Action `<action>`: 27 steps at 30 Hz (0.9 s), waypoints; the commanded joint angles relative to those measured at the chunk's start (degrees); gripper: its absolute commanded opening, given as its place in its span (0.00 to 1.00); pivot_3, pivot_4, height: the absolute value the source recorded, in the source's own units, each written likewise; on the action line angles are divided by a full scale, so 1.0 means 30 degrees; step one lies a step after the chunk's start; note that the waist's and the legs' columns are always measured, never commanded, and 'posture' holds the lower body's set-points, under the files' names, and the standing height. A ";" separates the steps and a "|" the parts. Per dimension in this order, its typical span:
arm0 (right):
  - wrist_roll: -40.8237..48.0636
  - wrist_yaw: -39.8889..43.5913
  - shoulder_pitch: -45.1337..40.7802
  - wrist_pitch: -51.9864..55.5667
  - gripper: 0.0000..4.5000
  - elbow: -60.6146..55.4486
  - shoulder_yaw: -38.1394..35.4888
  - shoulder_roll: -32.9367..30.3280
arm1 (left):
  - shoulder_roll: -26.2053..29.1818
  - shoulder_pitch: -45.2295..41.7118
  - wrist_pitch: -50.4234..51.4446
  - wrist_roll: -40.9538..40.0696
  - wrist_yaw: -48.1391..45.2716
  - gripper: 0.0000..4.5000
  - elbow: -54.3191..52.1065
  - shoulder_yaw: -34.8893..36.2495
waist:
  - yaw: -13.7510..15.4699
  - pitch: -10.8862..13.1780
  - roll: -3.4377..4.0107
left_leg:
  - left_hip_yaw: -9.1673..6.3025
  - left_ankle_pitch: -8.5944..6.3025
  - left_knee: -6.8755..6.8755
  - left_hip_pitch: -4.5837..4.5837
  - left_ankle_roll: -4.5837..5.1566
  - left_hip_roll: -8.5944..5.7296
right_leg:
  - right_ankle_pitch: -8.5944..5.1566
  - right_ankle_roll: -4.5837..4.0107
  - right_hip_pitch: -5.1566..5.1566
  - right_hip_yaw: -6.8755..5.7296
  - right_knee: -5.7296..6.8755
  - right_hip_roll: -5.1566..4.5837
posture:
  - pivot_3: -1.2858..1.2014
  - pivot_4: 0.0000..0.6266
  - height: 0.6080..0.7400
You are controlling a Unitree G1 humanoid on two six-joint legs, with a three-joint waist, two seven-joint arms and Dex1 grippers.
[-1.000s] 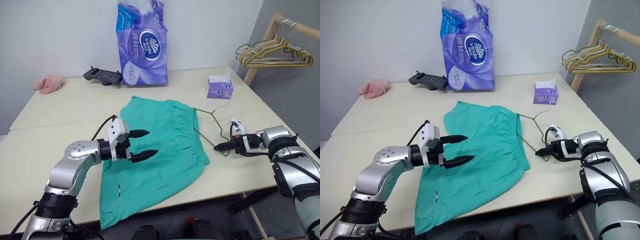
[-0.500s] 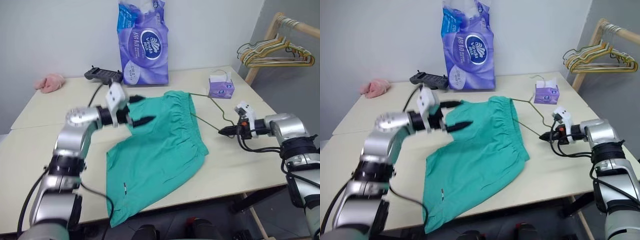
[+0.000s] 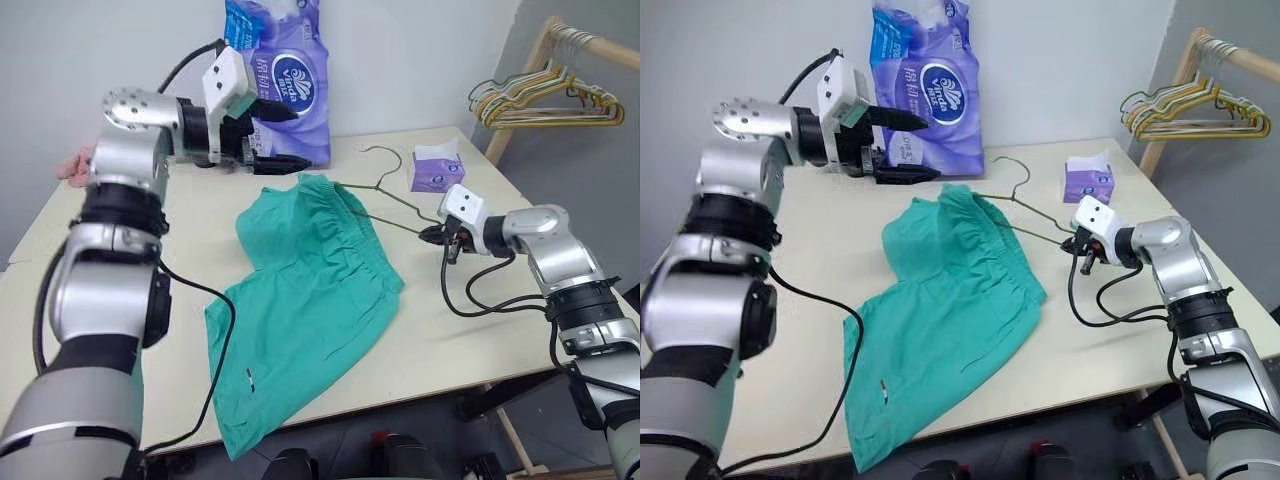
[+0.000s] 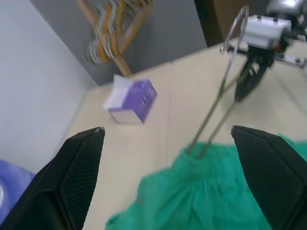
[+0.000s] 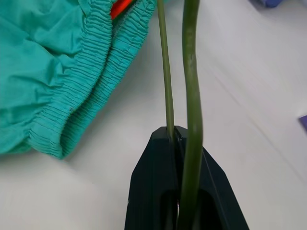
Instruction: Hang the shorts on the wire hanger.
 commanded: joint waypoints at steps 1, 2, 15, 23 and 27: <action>-0.0106 -0.0220 -0.0357 -0.0748 0.00 -0.1151 -0.0216 -0.0367 | 0.0023 -0.0914 -0.1973 0.1817 -0.0860 1.00 0.2374 -0.0910 | -0.0045 -0.0003 -0.0001 | 0.0002 0.0000 0.0001 0.0005 0.0001 -0.0001 | -0.0001 0.0001 0.0002 0.0002 0.0003 0.0008 | 0.52 0.01 1.00; -0.0094 -0.0187 -0.0346 -0.0641 0.00 -0.1364 -0.0250 -0.0418 | -0.0033 -0.1225 -0.2422 0.2303 -0.0855 1.00 0.3032 -0.1120 | -0.0057 -0.0002 -0.0002 | 0.0001 0.0001 0.0005 0.0004 0.0002 -0.0001 | 0.0000 0.0001 0.0003 0.0000 0.0008 0.0007 | 0.52 0.01 1.00; -0.0330 -0.0223 -0.0168 0.0024 0.00 -0.4030 -0.0364 -0.0991 | -0.2485 -0.3120 -0.6129 0.5817 0.1187 1.00 0.6202 -0.2064 | -0.0098 -0.0017 -0.0031 | -0.0003 0.0001 0.0017 -0.0013 0.0006 0.0005 | 0.0004 0.0008 -0.0005 -0.0003 0.0013 -0.0018 | 0.50 0.00 1.00; -0.0550 -0.0388 -0.0573 0.0447 0.00 -0.4909 -0.0375 -0.1049 | -0.3338 -0.2783 -0.6453 0.7124 0.1844 1.00 0.6428 -0.2526 | -0.0194 -0.0017 -0.0033 | 0.0041 0.0001 0.0047 0.0003 0.0009 0.0005 | 0.0003 0.0011 -0.0049 0.0021 0.0146 -0.0015 | 0.49 0.00 1.00; -0.0484 -0.0458 -0.0590 0.0883 0.00 -0.5236 -0.0469 -0.1028 | -0.3178 -0.2087 -0.6848 0.8373 0.2630 1.00 0.6567 -0.3233 | -0.0316 -0.0020 -0.0034 | 0.0042 -0.0004 0.0083 0.0013 0.0020 0.0006 | 0.0002 0.0011 -0.0048 0.0023 0.0195 -0.0007 | 0.48 0.00 1.00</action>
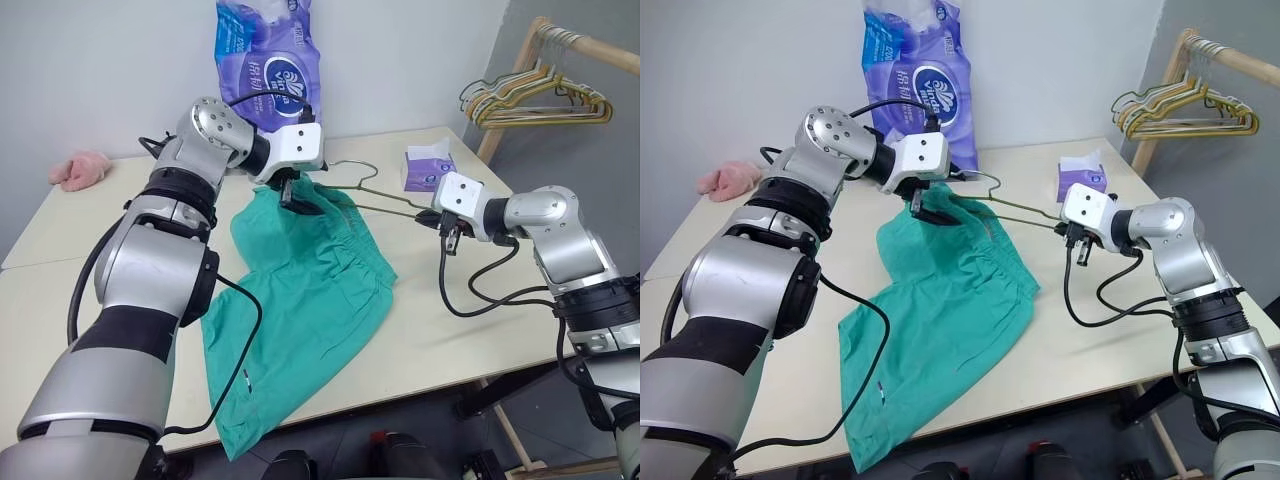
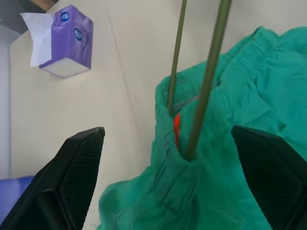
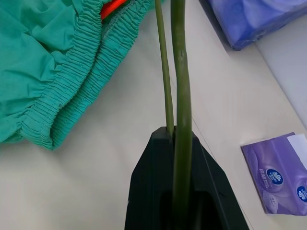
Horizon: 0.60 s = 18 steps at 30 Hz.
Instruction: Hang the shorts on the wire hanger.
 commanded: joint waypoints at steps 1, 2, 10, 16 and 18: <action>0.0241 -0.0268 -0.0636 0.0212 0.00 -0.0961 -0.0593 -0.0260 | 0.0241 0.0446 -0.0496 0.0967 0.0973 1.00 0.0142 -0.0525 | -0.0077 -0.0001 -0.0002 | 0.0001 0.0001 0.0001 0.0000 -0.0002 0.0000 | 0.0000 0.0000 0.0000 0.0001 0.0003 0.0000 | 0.48 0.00 1.00; 0.0251 -0.0290 -0.0674 0.0291 0.00 -0.1015 -0.0590 -0.0226 | 0.0241 0.0594 -0.0663 0.1310 0.1306 1.00 0.0155 -0.0769 | -0.0108 -0.0001 -0.0002 | -0.0003 0.0001 0.0008 -0.0002 -0.0002 0.0000 | 0.0000 0.0001 0.0000 0.0001 0.0004 -0.0001 | 0.48 0.00 1.00; 0.0271 -0.0353 -0.0885 0.0474 0.00 -0.1397 -0.0476 -0.0037 | -0.0798 0.0997 -0.0567 0.1109 0.4565 1.00 0.0353 -0.0007 | -0.0030 -0.0003 -0.0007 | -0.0054 -0.0006 0.0173 -0.0099 -0.0003 -0.0007 | 0.0000 0.0001 -0.0008 -0.0033 0.0028 -0.0020 | 0.48 0.00 1.00; 0.0316 -0.0364 -0.0764 0.0764 0.00 -0.1792 -0.0391 0.0055 | -0.1156 0.0976 0.0112 0.0625 0.4770 1.00 0.0466 0.0839 | -0.0095 -0.0004 -0.0008 | -0.0049 -0.0009 0.0184 -0.0102 -0.0002 -0.0004 | 0.0000 0.0001 -0.0013 -0.0029 0.0046 -0.0021 | 0.48 0.01 1.00; 0.0302 -0.0398 -0.0750 0.0796 0.00 -0.1860 -0.0386 0.0063 | -0.1111 0.1028 0.0100 0.0705 0.4447 1.00 0.0447 0.0828 | -0.0121 -0.0004 -0.0008 | -0.0048 -0.0008 0.0183 -0.0102 -0.0002 -0.0005 | 0.0000 0.0001 -0.0014 -0.0029 0.0047 -0.0020 | 0.48 0.01 1.00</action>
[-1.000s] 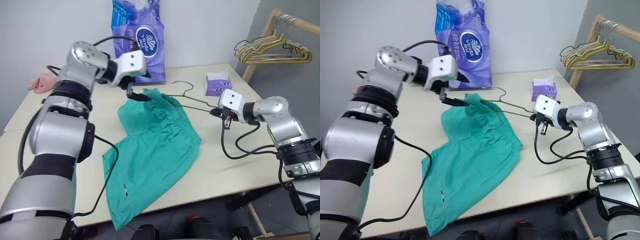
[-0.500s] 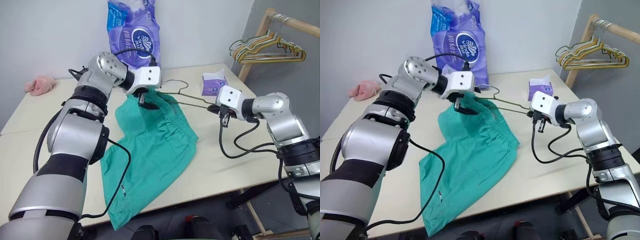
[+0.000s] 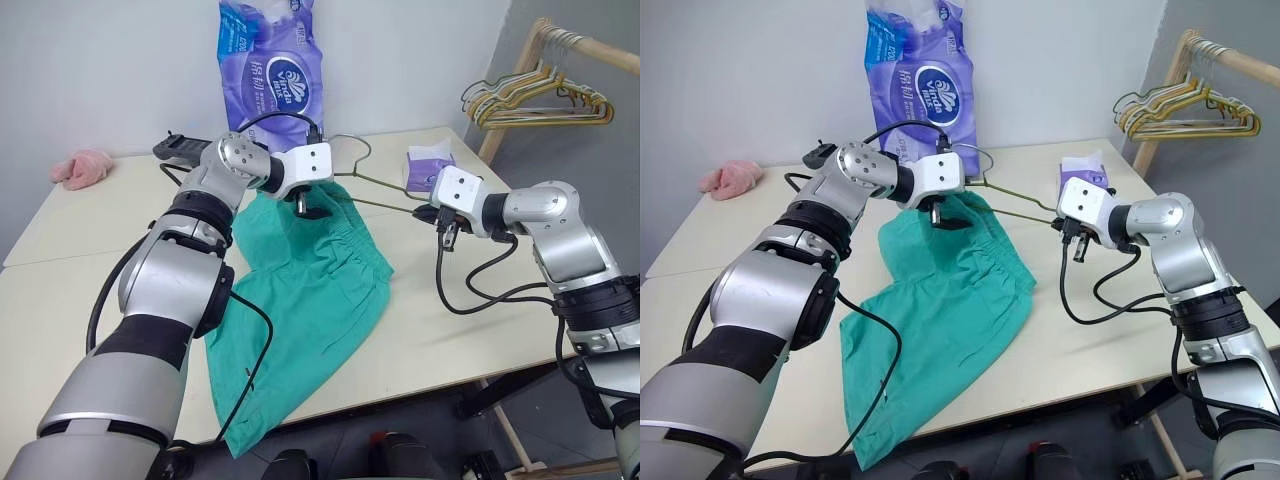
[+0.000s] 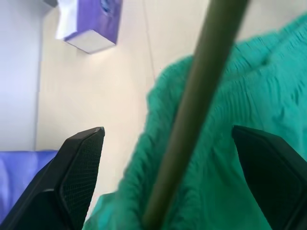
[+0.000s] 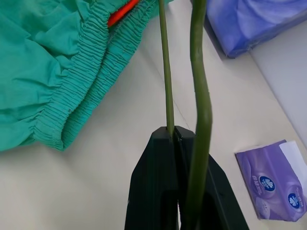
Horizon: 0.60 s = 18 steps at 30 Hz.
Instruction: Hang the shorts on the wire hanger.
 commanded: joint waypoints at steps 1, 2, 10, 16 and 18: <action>0.0303 -0.0219 -0.0560 -0.0037 0.00 -0.1006 -0.0380 0.0003 | 0.0189 -0.0156 0.0092 -0.0282 -0.0537 1.00 -0.0200 0.0402 | -0.0010 0.0000 0.0000 | -0.0001 0.0000 0.0000 -0.0001 0.0000 0.0000 | 0.0000 0.0000 0.0000 -0.0002 0.0001 0.0002 | 0.48 0.01 1.00; 0.0293 -0.0211 -0.0563 -0.0052 0.00 -0.1011 -0.0372 -0.0006 | 0.0251 -0.0132 0.0156 -0.0262 -0.0729 1.00 -0.0201 0.0381 | -0.0011 0.0000 0.0000 | -0.0002 0.0000 0.0000 -0.0001 0.0000 -0.0001 | 0.0000 0.0000 0.0000 -0.0003 0.0001 0.0002 | 0.48 0.01 1.00; 0.0238 -0.0177 -0.0710 -0.0181 0.00 -0.0758 -0.0319 -0.0017 | 0.0790 0.0220 -0.0035 -0.0086 -0.1870 1.00 -0.0318 0.0234 | -0.0067 0.0000 0.0000 | -0.0006 0.0000 0.0001 -0.0001 0.0000 0.0000 | 0.0000 0.0000 0.0000 -0.0007 0.0007 0.0003 | 0.49 0.02 1.00; 0.0240 -0.0187 -0.0683 -0.0257 0.00 -0.0619 -0.0276 0.0045 | 0.0767 0.0194 0.0312 -0.0446 -0.3116 1.00 -0.0352 0.0485 | -0.0071 0.0000 0.0000 | -0.0006 0.0000 0.0006 -0.0004 0.0001 0.0000 | 0.0000 0.0000 0.0000 -0.0007 0.0011 0.0004 | 0.49 0.02 1.00; 0.0245 -0.0168 -0.0702 -0.0280 0.00 -0.0570 -0.0267 0.0047 | 0.0670 0.0079 0.0403 -0.0704 -0.2650 0.96 -0.0372 0.0803 | -0.0071 0.0000 0.0000 | -0.0004 0.0000 0.0006 -0.0003 0.0001 0.0000 | 0.0000 0.0000 0.0000 -0.0006 0.0012 0.0004 | 0.49 0.02 1.00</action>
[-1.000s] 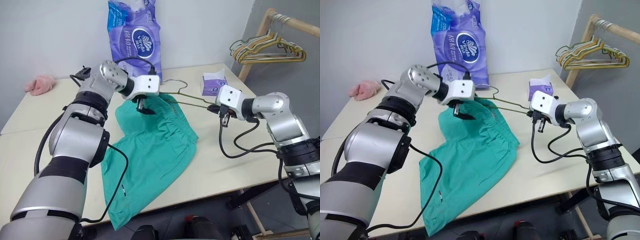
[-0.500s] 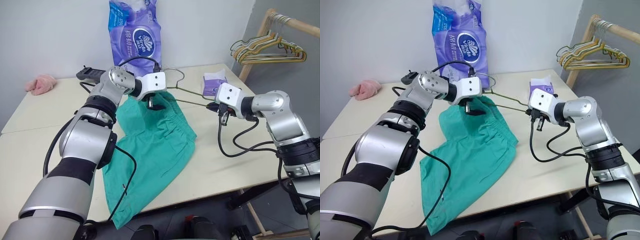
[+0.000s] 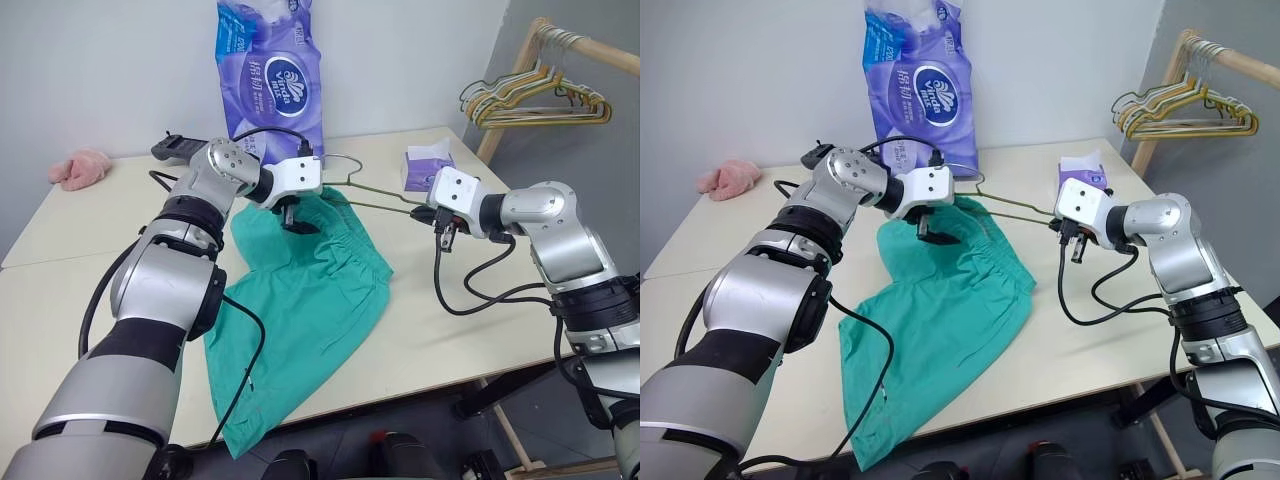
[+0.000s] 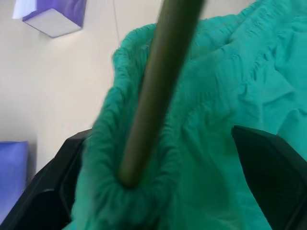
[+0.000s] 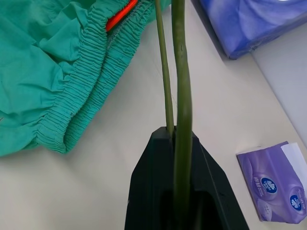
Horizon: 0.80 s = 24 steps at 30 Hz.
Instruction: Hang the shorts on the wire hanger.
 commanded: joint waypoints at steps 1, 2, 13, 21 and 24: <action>0.0261 -0.0161 -0.0715 -0.0272 0.00 -0.0475 -0.0386 -0.0053 | 0.0050 -0.0457 0.0039 -0.0739 0.0119 0.91 -0.0390 0.0820 | 0.0000 0.0000 0.0000 | -0.0002 0.0000 0.0001 0.0000 0.0000 0.0000 | 0.0000 0.0000 0.0000 0.0000 0.0000 -0.0001 | 0.49 0.02 1.00; 0.0262 -0.0161 -0.0730 -0.0283 0.00 -0.0451 -0.0383 -0.0046 | 0.0056 -0.0486 0.0033 -0.0760 0.0093 0.86 -0.0390 0.0840 | 0.0000 0.0000 0.0000 | -0.0002 0.0000 0.0001 -0.0001 0.0000 0.0000 | 0.0000 0.0000 0.0000 0.0002 0.0000 -0.0002 | 0.49 0.02 1.00; 0.0237 -0.0124 -0.0802 -0.0373 0.00 -0.0419 -0.0381 -0.0147 | 0.0107 -0.0384 0.0016 -0.0730 -0.0536 0.52 -0.0449 0.0941 | -0.0007 -0.0002 -0.0002 | -0.0001 0.0000 0.0007 0.0000 -0.0001 0.0000 | 0.0000 0.0000 -0.0001 0.0002 0.0005 -0.0002 | 0.49 0.01 1.00; 0.0367 0.0130 -0.1050 -0.0054 0.00 -0.0649 -0.0477 -0.0290 | 0.0191 -0.0055 0.0201 -0.0319 -0.0024 0.52 -0.0468 0.0638 | -0.0013 -0.0005 -0.0005 | -0.0001 0.0001 0.0008 0.0000 -0.0002 0.0000 | 0.0000 0.0000 -0.0001 0.0004 0.0006 -0.0004 | 0.48 0.00 1.00; 0.0511 0.0566 -0.1057 0.0305 0.00 -0.0852 -0.0385 -0.0366 | 0.0252 0.0179 0.0026 -0.0336 -0.0034 0.52 -0.0490 0.0613 | -0.0014 -0.0006 -0.0005 | 0.0000 0.0001 0.0008 0.0000 -0.0002 0.0000 | 0.0000 0.0000 -0.0002 0.0005 0.0007 -0.0004 | 0.48 0.00 1.00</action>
